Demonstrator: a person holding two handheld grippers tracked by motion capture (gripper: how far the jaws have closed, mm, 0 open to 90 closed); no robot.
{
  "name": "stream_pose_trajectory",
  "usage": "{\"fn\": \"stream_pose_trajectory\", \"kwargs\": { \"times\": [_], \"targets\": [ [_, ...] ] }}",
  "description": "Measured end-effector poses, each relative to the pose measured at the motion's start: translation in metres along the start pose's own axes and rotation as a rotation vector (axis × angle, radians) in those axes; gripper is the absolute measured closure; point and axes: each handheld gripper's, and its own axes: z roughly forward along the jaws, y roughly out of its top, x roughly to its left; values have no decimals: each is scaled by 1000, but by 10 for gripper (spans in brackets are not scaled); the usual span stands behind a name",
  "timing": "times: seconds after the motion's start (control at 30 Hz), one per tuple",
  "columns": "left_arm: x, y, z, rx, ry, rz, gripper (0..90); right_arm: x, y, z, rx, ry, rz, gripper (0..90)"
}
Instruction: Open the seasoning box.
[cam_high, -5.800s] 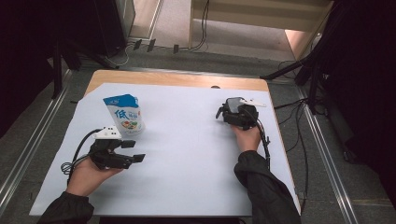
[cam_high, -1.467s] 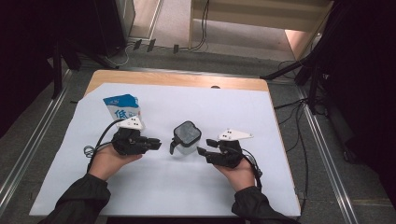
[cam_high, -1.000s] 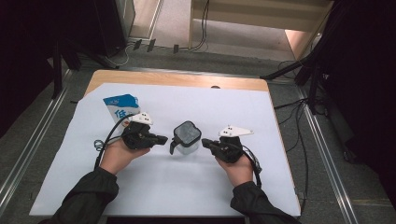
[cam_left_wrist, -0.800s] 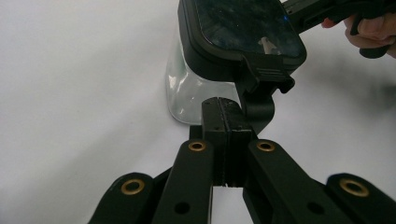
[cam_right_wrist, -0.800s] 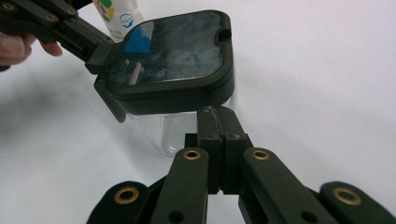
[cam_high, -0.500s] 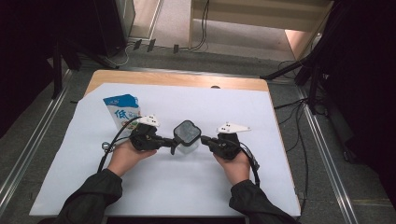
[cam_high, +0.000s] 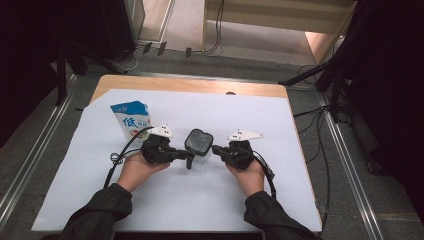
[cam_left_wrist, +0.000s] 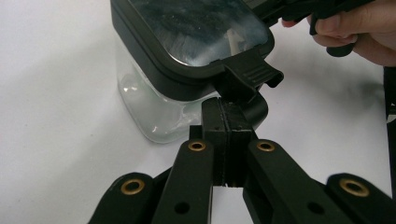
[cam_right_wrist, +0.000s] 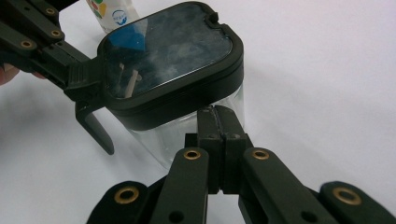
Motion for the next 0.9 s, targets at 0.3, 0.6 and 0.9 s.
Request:
{"fn": "stream_pose_trajectory", "kwargs": {
  "times": [0.3, 0.6, 0.9],
  "targets": [
    [-8, 2, 3, 0, 1, 19, 900, -6, 5, 5, 12, 20, 39, 900],
    [-17, 3, 9, -5, 3, 26, 900, -8, 11, 16, 8, 22, 49, 900],
    [-21, 5, 14, -6, -5, 37, 900, -9, 20, 28, 17, 17, 37, 900]
  ]
}}
